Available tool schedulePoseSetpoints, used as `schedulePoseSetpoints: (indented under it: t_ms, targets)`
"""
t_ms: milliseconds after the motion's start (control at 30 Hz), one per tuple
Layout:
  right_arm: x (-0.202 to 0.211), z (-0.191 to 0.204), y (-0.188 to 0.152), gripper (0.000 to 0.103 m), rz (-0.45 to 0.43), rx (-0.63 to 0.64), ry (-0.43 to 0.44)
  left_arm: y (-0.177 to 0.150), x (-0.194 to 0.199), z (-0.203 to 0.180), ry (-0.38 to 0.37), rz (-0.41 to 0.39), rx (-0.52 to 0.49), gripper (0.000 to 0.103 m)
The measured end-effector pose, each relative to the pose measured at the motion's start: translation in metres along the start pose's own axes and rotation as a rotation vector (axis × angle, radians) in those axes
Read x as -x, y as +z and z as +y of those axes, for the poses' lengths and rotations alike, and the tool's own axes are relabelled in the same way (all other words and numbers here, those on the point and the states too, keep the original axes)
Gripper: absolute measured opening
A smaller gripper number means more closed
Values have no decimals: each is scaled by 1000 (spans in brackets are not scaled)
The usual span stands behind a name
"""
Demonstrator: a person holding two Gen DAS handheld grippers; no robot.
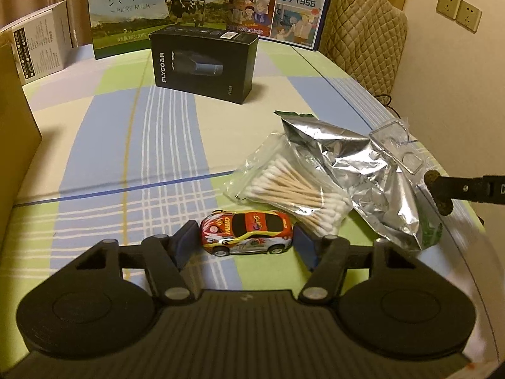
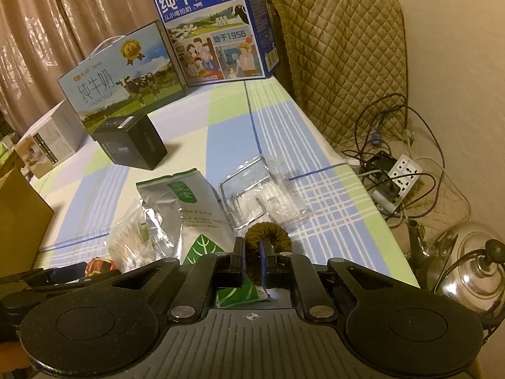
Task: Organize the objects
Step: 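Grasp the brown fuzzy ring with the right tool while the left tool grasps the toy race car, then carry the brown ring and toy race car over the cardboard box with both tools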
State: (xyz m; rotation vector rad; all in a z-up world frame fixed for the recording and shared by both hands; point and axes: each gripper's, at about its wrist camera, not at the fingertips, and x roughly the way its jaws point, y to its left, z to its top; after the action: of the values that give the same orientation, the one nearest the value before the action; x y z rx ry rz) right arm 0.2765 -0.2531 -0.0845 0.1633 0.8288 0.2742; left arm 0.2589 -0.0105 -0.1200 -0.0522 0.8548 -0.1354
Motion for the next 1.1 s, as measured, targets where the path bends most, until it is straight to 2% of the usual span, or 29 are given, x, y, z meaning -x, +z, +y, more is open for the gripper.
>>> schedulePoseSetpoints:
  t_ms: [133, 433, 733, 1100]
  targets:
    - [5, 0, -1, 5, -16, 2, -4, -3, 8, 4, -1, 2, 4, 60]
    - [22, 9, -4, 5, -42, 21, 9, -27, 52, 13, 8, 3, 48, 60]
    - [72, 40, -37, 5, -32, 25, 55, -49, 107, 23, 17, 5, 89, 60]
    - [137, 93, -74, 5, -32, 127, 100, -62, 178, 20, -14, -37, 97, 60]
